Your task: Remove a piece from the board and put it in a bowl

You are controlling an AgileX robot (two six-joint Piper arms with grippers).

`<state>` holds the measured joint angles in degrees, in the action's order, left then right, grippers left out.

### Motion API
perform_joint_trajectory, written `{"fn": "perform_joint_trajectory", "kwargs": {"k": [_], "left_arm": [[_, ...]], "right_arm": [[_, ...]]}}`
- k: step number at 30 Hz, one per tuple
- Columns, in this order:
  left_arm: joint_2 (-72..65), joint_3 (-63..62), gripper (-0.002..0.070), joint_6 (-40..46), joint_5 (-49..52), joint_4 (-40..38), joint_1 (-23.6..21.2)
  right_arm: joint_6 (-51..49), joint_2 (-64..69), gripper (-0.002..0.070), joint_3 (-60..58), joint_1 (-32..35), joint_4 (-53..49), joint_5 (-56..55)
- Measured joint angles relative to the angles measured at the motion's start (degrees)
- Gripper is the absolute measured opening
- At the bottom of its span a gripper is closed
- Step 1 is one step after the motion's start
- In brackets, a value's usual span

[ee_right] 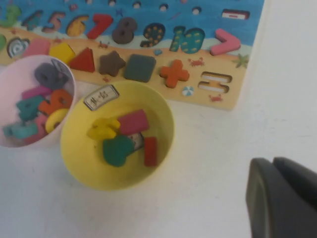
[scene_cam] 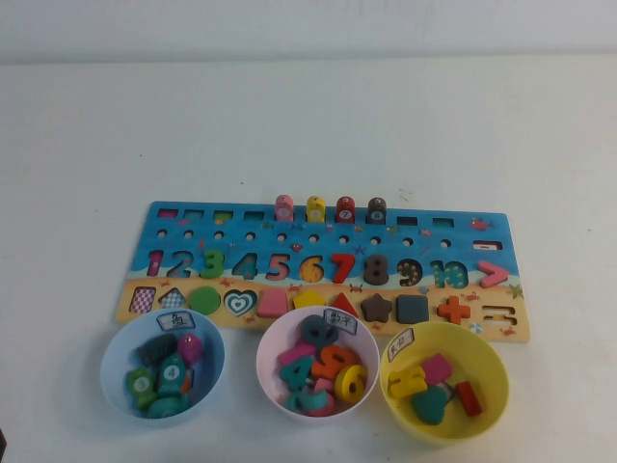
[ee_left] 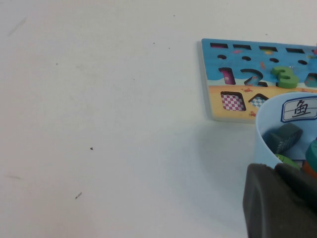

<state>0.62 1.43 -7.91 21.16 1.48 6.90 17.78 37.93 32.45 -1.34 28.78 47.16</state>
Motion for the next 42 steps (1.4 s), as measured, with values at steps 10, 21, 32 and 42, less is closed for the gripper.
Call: {"fn": "perform_joint_trajectory", "kwargs": {"k": [10,21,32,42], "left_arm": [[0.0,0.0,-0.0004,0.0,0.0,0.0,0.0],[0.0,0.0,-0.0004,0.0,0.0,0.0,0.0],[0.0,0.0,-0.0004,0.0,0.0,0.0,0.0],[0.0,0.0,-0.0004,0.0,0.0,0.0,0.0]], "right_arm": [[0.0,22.3,-0.0018,22.5,0.0,-11.0,15.4],[-9.2,44.1,-0.0018,45.7,-11.3,-30.6,23.4],[-7.8,64.8,-0.0018,55.4,-20.4,-35.4,23.4],[-12.4,73.3,0.0096,59.1,-20.6,-36.2,23.1]]}}
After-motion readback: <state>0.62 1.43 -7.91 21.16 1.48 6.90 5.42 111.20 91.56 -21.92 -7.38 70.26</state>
